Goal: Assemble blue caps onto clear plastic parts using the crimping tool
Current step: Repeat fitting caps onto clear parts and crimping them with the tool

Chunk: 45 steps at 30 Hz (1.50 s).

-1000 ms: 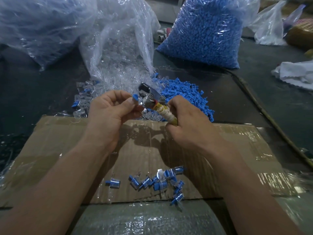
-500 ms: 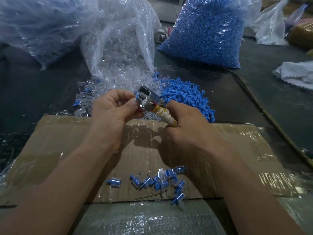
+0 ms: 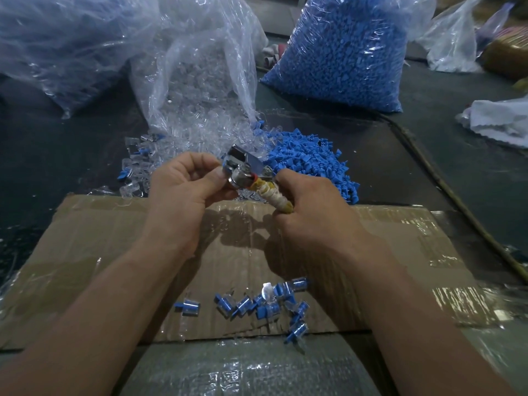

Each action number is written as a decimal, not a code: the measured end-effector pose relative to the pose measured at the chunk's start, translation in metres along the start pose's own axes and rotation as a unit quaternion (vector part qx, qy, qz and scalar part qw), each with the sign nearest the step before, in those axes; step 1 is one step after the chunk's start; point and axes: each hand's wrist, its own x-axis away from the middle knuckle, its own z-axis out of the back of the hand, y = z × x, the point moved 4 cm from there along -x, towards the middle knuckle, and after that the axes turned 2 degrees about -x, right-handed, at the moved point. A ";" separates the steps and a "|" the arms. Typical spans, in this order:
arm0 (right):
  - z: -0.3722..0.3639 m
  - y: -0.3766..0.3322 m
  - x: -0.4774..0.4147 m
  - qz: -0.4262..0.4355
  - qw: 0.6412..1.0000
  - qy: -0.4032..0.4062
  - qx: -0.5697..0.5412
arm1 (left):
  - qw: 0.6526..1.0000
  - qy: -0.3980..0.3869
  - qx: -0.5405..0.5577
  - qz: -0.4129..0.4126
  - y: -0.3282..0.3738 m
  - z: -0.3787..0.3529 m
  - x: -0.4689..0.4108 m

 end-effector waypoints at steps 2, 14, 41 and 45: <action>-0.002 0.001 -0.001 0.006 1.000 -0.002 0.025 | 1.000 0.008 0.003 0.010 -0.001 0.001 -0.001; 0.021 0.023 -0.002 -0.071 0.992 0.099 0.003 | 0.931 -0.242 -0.213 0.170 -0.004 -0.008 0.011; -0.009 0.015 -0.003 -0.006 0.984 -0.132 0.124 | 0.786 0.052 -0.616 -0.010 0.001 0.046 -0.026; -0.010 0.015 -0.001 0.010 0.982 -0.153 0.111 | 0.780 0.070 -0.620 -0.036 0.001 0.046 -0.026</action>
